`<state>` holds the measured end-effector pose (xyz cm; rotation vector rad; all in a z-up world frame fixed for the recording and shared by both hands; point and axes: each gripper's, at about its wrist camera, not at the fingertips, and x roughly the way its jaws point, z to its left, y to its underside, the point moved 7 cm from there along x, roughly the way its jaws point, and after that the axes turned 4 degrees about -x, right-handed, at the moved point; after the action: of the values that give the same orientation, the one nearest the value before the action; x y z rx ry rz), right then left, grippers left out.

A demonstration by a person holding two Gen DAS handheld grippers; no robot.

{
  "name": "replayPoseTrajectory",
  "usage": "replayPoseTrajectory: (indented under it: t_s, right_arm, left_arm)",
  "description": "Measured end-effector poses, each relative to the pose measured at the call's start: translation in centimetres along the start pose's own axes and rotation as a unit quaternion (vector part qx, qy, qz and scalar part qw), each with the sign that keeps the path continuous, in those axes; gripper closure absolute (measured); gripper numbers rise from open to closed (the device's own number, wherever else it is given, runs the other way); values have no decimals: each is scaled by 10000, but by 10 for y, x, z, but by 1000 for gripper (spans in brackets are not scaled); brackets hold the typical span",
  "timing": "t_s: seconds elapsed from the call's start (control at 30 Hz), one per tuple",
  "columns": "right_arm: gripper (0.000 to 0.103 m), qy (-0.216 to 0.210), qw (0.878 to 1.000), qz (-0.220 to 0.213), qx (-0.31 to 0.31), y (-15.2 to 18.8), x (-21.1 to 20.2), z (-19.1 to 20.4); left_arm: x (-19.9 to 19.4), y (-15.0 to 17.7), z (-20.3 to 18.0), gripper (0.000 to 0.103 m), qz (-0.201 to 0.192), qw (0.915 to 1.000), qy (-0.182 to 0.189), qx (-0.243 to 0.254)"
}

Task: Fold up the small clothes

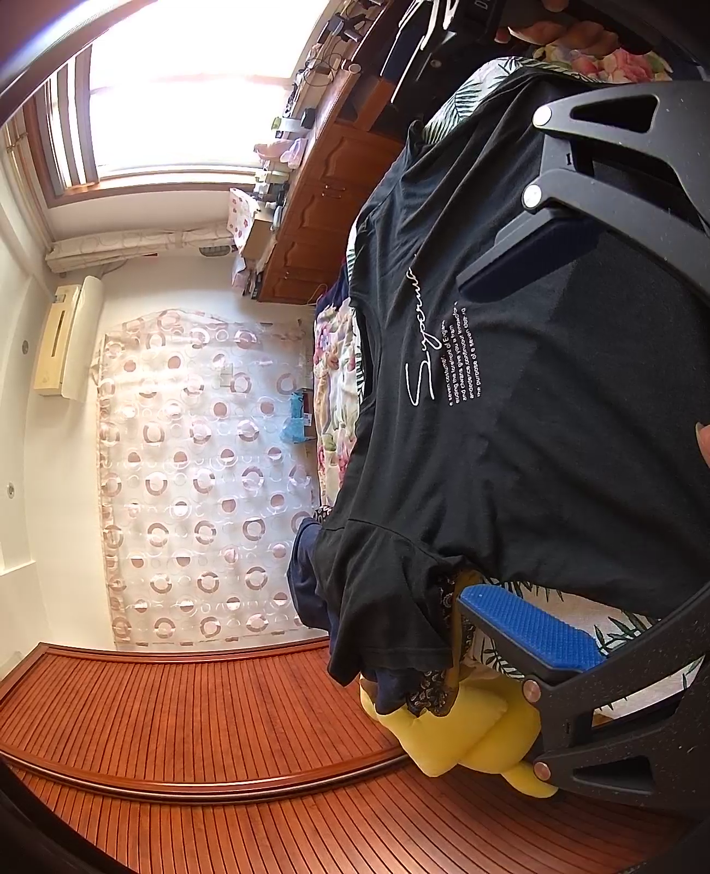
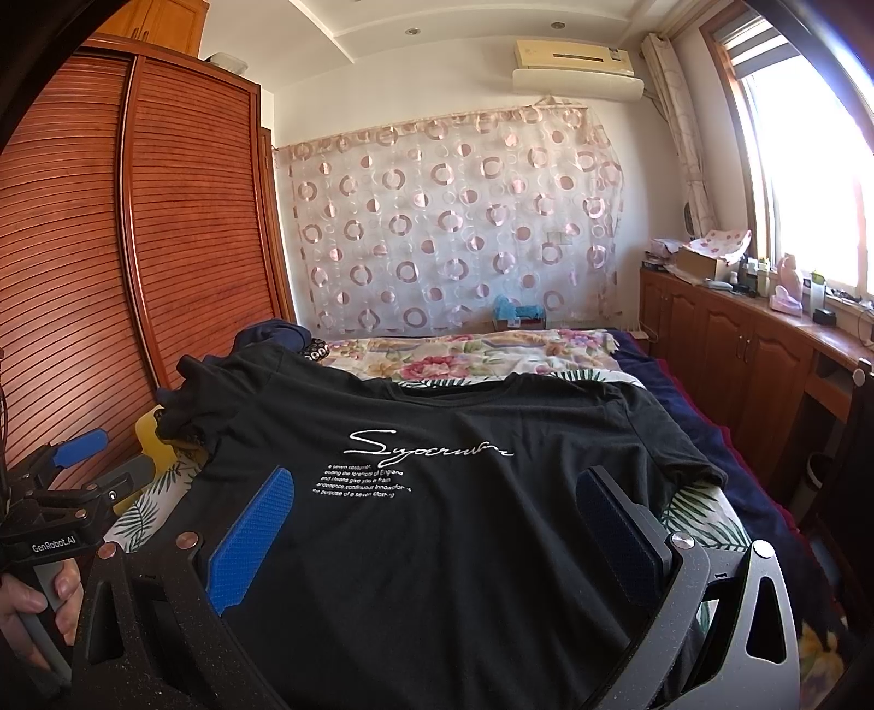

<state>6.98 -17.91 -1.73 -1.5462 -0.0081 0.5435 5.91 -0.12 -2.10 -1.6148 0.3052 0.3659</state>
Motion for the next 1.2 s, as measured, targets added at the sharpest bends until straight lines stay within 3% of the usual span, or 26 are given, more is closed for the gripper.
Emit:
replayPoseTrajectory:
  t_s: [0.73,1.2]
  right_arm:
    - [0,-75,10000,63,16,3,6,0]
    - [0,-439,9972,478,-364,-5,57,3]
  left_arm:
    - [1,4,1,0,55,10000,28,-2]
    - [57,-8,59,0,419,9989,-223,49]
